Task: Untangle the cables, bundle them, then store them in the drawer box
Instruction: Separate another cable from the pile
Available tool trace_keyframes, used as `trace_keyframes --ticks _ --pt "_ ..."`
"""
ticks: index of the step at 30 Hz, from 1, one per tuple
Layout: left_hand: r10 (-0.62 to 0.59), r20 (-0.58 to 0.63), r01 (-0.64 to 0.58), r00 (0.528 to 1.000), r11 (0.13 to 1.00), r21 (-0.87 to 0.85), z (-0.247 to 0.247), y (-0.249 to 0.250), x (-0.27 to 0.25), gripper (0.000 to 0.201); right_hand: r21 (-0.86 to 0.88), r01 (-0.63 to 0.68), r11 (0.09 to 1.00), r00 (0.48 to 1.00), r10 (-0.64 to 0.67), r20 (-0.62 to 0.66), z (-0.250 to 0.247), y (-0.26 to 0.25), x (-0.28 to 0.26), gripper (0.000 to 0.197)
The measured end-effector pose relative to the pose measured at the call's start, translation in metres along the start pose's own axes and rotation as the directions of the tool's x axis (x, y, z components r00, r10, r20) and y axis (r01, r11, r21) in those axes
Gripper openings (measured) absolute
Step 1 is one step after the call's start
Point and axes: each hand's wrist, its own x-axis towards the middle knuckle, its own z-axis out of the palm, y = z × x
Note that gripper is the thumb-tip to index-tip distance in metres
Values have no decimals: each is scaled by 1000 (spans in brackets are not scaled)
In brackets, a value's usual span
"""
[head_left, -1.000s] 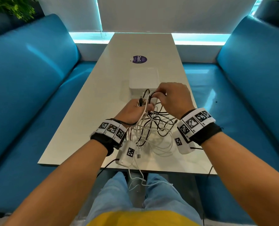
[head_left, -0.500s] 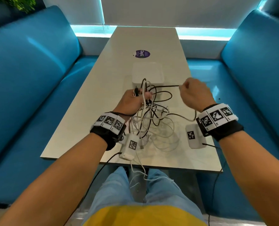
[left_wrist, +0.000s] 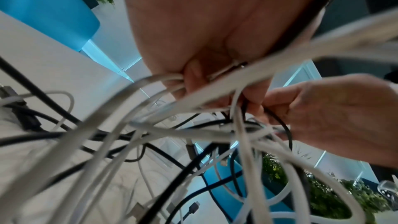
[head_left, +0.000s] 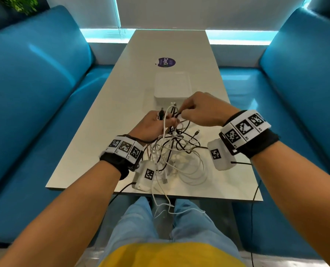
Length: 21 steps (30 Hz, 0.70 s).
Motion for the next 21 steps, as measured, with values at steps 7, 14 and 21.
trace_keyframes --ticks 7,14,21 --pt "91 69 -95 993 994 58 10 -6 -7 13 -115 4 993 992 -19 -129 11 11 9 19" --pt "-75 40 63 996 968 243 10 -31 -17 27 293 47 955 853 114 -509 -45 11 1 15" --pt "5 -251 9 968 998 56 5 0 1 13 1 -61 998 980 60 -188 4 38 -9 32"
